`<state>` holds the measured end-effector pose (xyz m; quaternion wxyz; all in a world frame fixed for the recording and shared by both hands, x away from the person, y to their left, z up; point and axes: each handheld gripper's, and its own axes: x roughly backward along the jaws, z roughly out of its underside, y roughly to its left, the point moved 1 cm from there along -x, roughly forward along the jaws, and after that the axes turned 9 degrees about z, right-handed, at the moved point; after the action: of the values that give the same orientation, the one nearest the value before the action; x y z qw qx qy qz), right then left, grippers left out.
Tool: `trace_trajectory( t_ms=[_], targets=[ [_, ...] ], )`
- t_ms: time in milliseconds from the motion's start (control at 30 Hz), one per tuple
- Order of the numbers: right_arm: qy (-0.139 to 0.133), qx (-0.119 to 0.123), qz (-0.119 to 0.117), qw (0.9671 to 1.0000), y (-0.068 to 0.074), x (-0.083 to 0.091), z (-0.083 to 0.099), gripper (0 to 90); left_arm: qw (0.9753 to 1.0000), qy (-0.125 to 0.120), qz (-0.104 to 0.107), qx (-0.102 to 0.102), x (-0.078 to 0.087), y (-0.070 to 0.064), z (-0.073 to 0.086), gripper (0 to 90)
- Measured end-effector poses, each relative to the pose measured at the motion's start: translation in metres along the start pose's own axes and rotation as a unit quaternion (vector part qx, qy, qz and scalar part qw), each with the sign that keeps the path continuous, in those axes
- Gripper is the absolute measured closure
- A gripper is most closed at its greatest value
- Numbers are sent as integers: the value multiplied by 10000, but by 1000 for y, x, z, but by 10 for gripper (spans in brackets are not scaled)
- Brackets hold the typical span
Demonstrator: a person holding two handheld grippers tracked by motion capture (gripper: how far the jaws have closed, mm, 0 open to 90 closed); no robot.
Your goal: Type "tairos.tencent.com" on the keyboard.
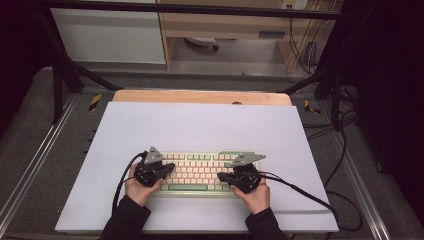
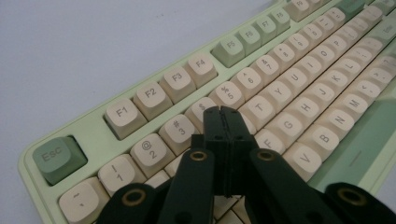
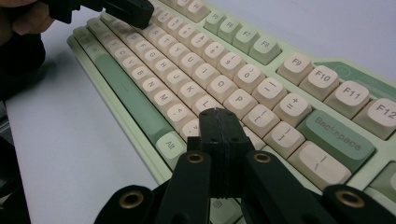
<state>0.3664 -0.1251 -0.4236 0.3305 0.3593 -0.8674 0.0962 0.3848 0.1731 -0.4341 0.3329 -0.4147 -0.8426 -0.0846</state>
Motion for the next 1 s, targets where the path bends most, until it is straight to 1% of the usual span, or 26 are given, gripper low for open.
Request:
trace_trajectory(
  t_ms=[167, 233, 433, 500, 700, 833, 1000],
  targets=[
    [2, -8, 0, 10000, 0, 1, 0, 900, 10000, 3, 25, -16, 0, 1, 1, 899],
    [1, -7, -1, 10000, 0, 1, 0, 900, 10000, 72, 6, -34, -2, 1, 2, 899],
    [2, 1, 1, 10000, 0, 1, 0, 900, 10000, 42, 24, -41, -1, 0, 2, 899],
    [2, 0, 4, 10000, 0, 1, 0, 900, 10000, -15, 46, -55, 1, -1, 1, 899],
    [-8, -11, -9, 10000, 0, 1, 0, 900, 9999, -35, 90, -70, 7, -2, 2, 899],
    [-54, -7, -15, 10000, 0, 2, -1, 900, 9998, -103, 154, -64, 12, -3, 2, 899],
    [-78, -41, -44, 10000, 1, 2, -2, 900, 9997, -104, 195, -75, 15, -3, 4, 899]
  ],
)
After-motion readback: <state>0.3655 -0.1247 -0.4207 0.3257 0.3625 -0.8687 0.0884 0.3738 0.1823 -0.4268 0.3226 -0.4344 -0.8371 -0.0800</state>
